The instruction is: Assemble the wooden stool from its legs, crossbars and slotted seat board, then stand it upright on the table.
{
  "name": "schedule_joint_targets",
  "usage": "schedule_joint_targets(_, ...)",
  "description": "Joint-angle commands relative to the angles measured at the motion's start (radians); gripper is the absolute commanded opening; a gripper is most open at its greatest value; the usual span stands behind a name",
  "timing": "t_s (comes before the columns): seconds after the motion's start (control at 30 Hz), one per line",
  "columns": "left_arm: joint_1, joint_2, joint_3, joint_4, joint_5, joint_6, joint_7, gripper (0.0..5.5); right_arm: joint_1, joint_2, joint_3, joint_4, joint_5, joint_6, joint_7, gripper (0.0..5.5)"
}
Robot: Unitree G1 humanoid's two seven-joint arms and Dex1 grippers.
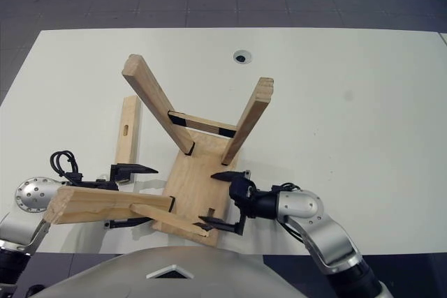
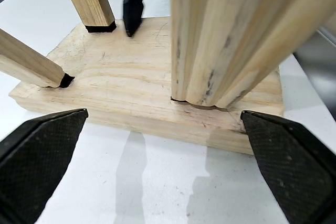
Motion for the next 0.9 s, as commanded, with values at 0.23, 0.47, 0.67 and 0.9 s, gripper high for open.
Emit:
schedule_joint_targets(0.23,0.014,0.003,0.016,-0.01,-0.001,-0.006,0.015,5.47,-0.097,0.099,-0.003,0.123,-0.053,-0.045,-0.08,5.5)
schedule_joint_targets(0.47,0.024,0.002,0.027,-0.015,-0.007,-0.009,0.016,5.47,-0.135,0.098,-0.086,0.241,-0.062,-0.096,-0.104,5.5)
schedule_joint_targets(0.67,0.032,0.002,0.032,-0.019,-0.01,-0.013,0.013,5.47,-0.194,0.107,-0.172,0.376,-0.075,-0.163,-0.146,5.5)
schedule_joint_targets(0.9,0.038,-0.023,0.096,-0.133,-0.179,0.075,0.047,5.47,-0.187,0.118,-0.217,0.386,-0.061,-0.194,-0.164,5.5)
